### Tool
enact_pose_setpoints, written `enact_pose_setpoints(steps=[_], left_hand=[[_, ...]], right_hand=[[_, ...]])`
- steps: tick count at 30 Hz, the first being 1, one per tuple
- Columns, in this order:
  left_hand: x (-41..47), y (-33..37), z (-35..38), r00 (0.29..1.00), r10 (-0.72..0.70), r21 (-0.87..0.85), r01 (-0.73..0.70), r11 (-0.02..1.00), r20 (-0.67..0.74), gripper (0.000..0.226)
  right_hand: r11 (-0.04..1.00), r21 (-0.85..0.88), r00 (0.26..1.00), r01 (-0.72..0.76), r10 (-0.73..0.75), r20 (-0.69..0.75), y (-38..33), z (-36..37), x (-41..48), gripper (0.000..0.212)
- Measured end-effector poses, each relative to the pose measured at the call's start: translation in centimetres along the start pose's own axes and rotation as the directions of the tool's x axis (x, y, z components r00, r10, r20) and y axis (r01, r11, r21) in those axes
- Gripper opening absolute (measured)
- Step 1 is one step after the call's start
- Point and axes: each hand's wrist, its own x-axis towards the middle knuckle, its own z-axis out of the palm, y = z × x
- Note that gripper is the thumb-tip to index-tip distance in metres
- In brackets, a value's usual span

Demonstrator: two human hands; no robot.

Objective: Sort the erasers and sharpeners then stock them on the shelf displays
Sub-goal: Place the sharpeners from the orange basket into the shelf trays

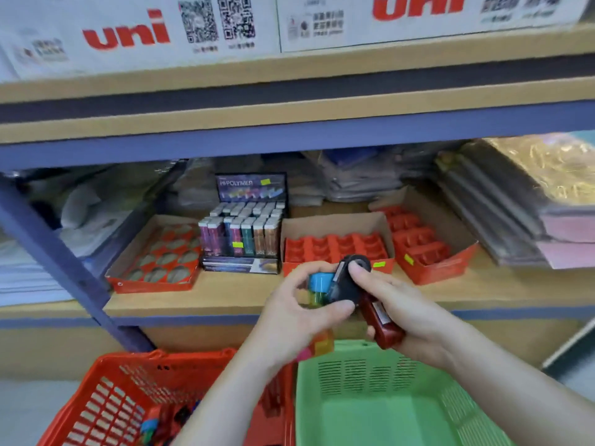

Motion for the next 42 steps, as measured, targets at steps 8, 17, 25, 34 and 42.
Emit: enact_pose_setpoints(steps=[8, 17, 25, 34, 42], left_hand=[[2.5, 2.1, 2.9, 0.959, 0.028, -0.178, -0.081, 0.981, -0.281, 0.022], [5.3, 2.9, 5.7, 0.886, -0.239, -0.441, 0.045, 0.896, -0.397, 0.016], [5.4, 0.5, 3.7, 0.940, -0.245, -0.379, 0.143, 0.914, -0.238, 0.032], [3.5, -3.1, -13.8, 0.834, -0.127, 0.184, 0.262, 0.947, -0.538, 0.038], [3.8, -7.0, -24.5, 0.899, -0.052, 0.521, 0.298, 0.800, -0.434, 0.041]], right_hand=[[0.902, 0.432, 1.000, 0.001, 0.003, -0.008, -0.7, -2.0, 1.4, 0.036], [0.995, 0.044, 0.992, 0.091, -0.094, 0.081, -0.5, -2.4, 2.0, 0.036], [0.995, 0.040, 0.996, 0.088, -0.089, 0.027, 0.2, -4.0, 2.7, 0.039], [0.983, -0.171, 0.980, 0.070, -0.036, 0.197, 1.4, 0.5, 7.3, 0.036], [0.897, -0.425, 0.974, 0.120, -0.023, 0.227, 2.6, 12.2, 15.0, 0.020]])
